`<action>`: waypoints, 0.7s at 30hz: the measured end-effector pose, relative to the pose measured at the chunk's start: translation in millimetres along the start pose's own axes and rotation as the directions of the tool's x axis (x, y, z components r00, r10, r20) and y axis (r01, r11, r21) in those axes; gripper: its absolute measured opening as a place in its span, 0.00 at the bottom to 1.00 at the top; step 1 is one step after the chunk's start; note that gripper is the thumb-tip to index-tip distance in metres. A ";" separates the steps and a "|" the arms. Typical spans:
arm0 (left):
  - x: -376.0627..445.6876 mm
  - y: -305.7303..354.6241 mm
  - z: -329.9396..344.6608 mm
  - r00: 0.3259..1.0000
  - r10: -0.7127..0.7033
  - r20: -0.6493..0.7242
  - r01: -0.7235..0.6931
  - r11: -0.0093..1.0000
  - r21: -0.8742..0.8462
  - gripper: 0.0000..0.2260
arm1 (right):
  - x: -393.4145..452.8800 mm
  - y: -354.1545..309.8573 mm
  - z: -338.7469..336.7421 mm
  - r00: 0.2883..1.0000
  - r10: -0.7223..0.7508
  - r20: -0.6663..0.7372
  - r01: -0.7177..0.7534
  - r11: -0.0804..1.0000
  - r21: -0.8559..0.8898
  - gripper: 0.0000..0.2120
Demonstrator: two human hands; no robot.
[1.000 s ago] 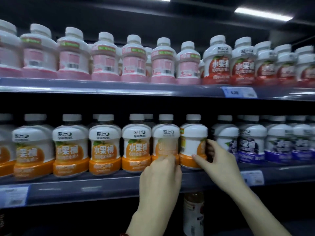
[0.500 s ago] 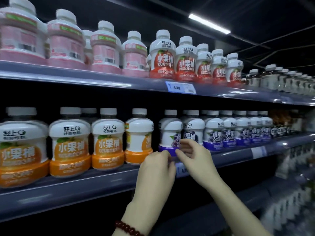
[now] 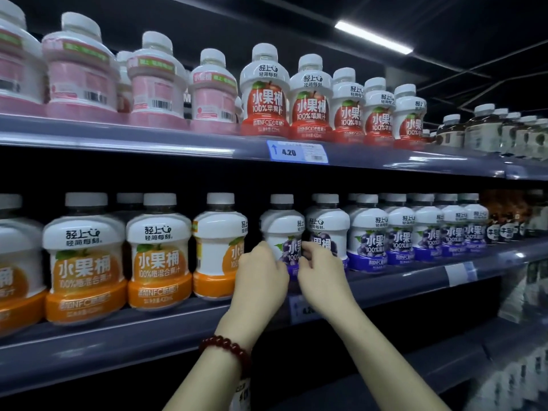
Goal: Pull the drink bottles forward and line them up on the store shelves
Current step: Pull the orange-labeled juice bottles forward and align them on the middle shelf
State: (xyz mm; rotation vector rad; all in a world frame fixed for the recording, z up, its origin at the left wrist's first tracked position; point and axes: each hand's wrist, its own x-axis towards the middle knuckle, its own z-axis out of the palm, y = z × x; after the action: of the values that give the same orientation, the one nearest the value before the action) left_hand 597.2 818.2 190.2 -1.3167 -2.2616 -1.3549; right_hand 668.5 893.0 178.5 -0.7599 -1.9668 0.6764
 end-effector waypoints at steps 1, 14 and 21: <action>-0.3 -0.3 -1.4 1.000 -0.012 0.006 0.012 1.000 -0.012 0.06 | -2.8 0.6 -1.2 1.000 -0.013 0.004 0.013 1.000 -0.003 0.19; -30.5 15.4 -7.9 0.987 0.107 -0.124 -0.112 0.993 -0.028 0.13 | -1.3 30.0 -37.4 0.945 -0.122 -0.305 0.130 0.992 0.004 0.17; -45.0 26.4 7.1 0.962 0.215 -0.167 -0.224 0.974 -0.036 0.11 | 34.2 43.4 -26.7 0.972 0.046 -0.231 -0.070 0.993 -0.096 0.38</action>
State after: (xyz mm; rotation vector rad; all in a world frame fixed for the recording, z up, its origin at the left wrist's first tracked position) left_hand 645.7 802.1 177.4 -1.3728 -1.9225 -1.3987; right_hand 688.4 951.0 178.3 -0.9199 -1.7849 0.4992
